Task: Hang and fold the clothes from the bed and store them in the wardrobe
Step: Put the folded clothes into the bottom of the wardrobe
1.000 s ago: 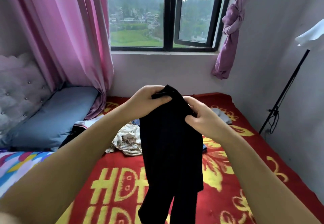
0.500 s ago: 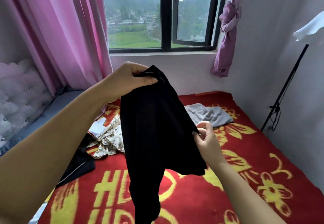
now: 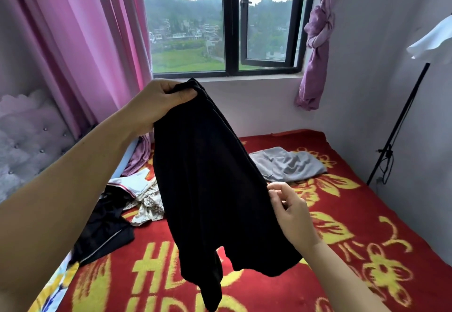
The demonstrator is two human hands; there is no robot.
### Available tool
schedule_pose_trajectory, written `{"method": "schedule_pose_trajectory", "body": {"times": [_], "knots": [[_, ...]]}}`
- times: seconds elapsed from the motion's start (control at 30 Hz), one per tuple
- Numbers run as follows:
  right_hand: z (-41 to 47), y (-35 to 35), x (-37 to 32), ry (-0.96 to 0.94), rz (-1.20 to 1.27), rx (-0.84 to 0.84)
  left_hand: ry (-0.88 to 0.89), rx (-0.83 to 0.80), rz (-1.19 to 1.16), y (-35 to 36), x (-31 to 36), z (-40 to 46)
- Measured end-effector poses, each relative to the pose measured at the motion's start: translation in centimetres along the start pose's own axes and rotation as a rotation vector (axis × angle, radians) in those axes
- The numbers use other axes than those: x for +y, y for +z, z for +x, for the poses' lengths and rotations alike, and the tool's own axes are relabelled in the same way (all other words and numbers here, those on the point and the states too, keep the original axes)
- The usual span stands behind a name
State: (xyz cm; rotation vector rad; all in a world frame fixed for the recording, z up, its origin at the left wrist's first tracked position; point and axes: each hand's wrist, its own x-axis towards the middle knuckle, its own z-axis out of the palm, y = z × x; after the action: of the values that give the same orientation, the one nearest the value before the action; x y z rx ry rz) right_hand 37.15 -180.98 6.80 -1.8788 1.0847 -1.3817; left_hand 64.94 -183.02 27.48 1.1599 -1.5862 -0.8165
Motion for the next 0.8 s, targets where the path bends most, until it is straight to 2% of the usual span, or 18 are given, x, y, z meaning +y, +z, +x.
{"method": "schedule_pose_trajectory", "body": {"times": [0.1, 0.23, 0.37, 0.47, 0.57, 0.7, 0.8], "knots": [[-0.5, -0.8, -1.1, -0.126, 0.035, -0.081, -0.043, 0.088, 0.012, -0.6, -0.5, 0.4], [-0.3, -0.9, -0.8, -0.239, -0.142, -0.165, -0.084, 0.198, -0.028, -1.4, -1.6, 0.6], [-0.6, -1.5, -0.6, -0.007, -0.019, -0.229, -0.110, 0.249, -0.116, -1.7, -2.4, 0.2], [-1.3, -2.0, -0.9, 0.036, 0.063, -0.249, -0.108, 0.233, -0.153, -2.4, -2.6, -0.1], [-0.3, -3.5, -1.6, 0.149, 0.091, -0.387, -0.116, 0.263, -0.136, -3.9, -2.9, -0.2], [2.6, -5.3, -0.8, 0.306, -0.173, -0.681, -0.113, 0.276, -0.116, -5.6, -3.9, 0.5], [5.8, -5.8, 2.1, 0.355, -0.455, -0.590, -0.153, 0.233, 0.020, -6.1, -5.5, 1.6]]}}
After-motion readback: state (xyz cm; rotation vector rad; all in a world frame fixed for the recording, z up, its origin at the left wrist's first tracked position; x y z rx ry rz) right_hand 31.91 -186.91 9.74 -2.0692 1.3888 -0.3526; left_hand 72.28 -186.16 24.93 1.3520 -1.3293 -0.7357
